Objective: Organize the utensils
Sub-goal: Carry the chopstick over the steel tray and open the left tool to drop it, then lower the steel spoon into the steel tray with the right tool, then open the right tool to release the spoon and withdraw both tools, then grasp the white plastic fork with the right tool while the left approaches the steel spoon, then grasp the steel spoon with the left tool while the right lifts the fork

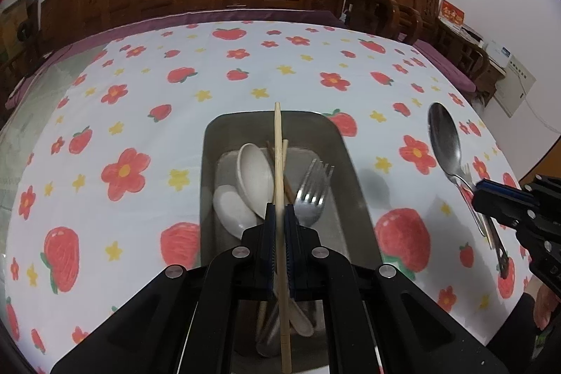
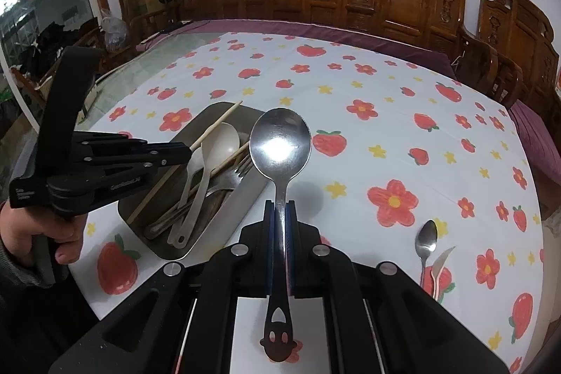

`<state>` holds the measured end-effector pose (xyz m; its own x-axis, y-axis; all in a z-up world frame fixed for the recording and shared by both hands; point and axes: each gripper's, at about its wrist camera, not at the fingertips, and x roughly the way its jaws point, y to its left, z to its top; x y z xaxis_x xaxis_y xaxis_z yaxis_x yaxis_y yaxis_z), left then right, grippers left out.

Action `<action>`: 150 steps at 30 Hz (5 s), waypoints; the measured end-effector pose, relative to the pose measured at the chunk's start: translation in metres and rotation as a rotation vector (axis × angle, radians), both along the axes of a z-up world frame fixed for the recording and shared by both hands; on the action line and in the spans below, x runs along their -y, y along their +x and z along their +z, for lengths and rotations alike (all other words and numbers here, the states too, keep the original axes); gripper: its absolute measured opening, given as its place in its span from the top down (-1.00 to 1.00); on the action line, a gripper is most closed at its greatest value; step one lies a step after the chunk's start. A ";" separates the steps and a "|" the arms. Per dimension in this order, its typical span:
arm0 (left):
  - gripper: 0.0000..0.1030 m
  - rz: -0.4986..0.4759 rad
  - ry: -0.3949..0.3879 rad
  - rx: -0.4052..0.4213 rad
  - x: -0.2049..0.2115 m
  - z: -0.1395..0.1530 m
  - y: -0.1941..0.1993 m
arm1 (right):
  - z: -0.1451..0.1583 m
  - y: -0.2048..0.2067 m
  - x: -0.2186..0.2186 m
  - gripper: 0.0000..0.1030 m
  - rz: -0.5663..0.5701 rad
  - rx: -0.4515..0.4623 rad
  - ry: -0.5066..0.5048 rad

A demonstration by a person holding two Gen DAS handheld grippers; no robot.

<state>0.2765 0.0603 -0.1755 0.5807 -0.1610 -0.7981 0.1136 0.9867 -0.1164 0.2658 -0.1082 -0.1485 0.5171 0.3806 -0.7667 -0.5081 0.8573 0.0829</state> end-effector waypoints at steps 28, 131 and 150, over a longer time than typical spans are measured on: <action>0.71 0.004 0.097 0.102 -0.029 0.016 -0.019 | 0.001 0.004 -0.054 0.85 0.045 -0.020 0.002; -0.32 -0.209 0.072 0.041 0.209 -0.014 -0.013 | -0.085 0.016 0.212 0.91 -0.357 -0.114 0.037; 0.14 -0.177 -0.052 -0.042 0.249 -0.052 0.064 | -0.083 0.022 0.225 0.91 -0.388 -0.112 0.085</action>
